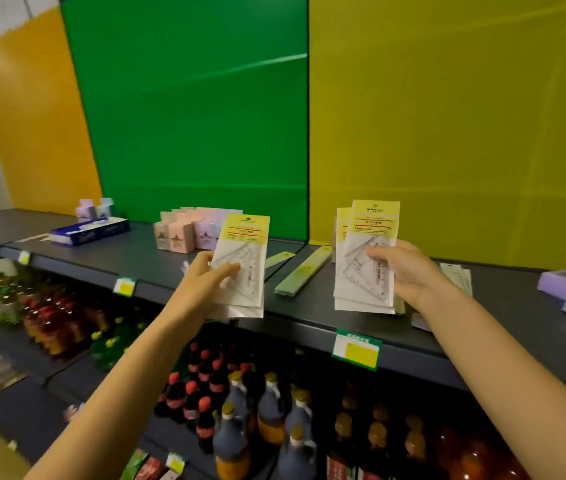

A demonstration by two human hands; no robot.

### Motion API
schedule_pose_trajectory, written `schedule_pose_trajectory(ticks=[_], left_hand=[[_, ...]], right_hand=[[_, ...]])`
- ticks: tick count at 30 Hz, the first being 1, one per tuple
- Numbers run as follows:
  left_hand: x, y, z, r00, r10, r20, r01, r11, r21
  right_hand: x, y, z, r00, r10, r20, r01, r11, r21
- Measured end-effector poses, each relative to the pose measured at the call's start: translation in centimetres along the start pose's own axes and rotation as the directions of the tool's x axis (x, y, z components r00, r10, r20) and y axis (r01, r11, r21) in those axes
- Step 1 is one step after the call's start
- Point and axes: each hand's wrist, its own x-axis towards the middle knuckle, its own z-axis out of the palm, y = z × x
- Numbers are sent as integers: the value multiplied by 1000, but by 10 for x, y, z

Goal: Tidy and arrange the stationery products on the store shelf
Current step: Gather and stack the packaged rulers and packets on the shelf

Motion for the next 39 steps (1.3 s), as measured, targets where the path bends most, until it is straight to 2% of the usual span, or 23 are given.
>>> schedule_pose_trajectory(ticks=[6, 10, 13, 16, 23, 26, 31, 35, 39], left_hand=[[40, -3, 53, 982, -12, 187, 23, 998, -58], [58, -9, 81, 952, -52, 301, 84, 992, -93], [67, -10, 94, 916, -84, 392, 112, 992, -51], [76, -11, 101, 888, -95, 449, 111, 994, -8], [79, -14, 121, 825, -95, 557, 143, 989, -43], [80, -17, 132, 809, -133, 572, 182, 983, -29], [76, -10, 157, 803, -151, 577, 214, 976, -42], [76, -8, 176, 795, -179, 580, 238, 971, -28], [74, -6, 192, 810, -185, 556, 239, 971, -25]], right_hand=[[23, 2, -28, 986, 4, -165, -42, 972, -231], [37, 10, -29, 970, 39, -238, -119, 936, -331], [49, 15, -24, 958, 43, -285, -153, 913, -378], [59, 18, -19, 949, 36, -314, -178, 881, -438], [65, 16, -17, 948, 73, -310, -245, 787, -566], [58, 12, -16, 943, 88, -321, -283, 718, -636], [51, 3, -21, 926, 90, -368, -355, 545, -759], [47, 1, -30, 933, 49, -358, -332, 503, -798], [41, 2, -46, 949, 12, -316, -273, 537, -798]])
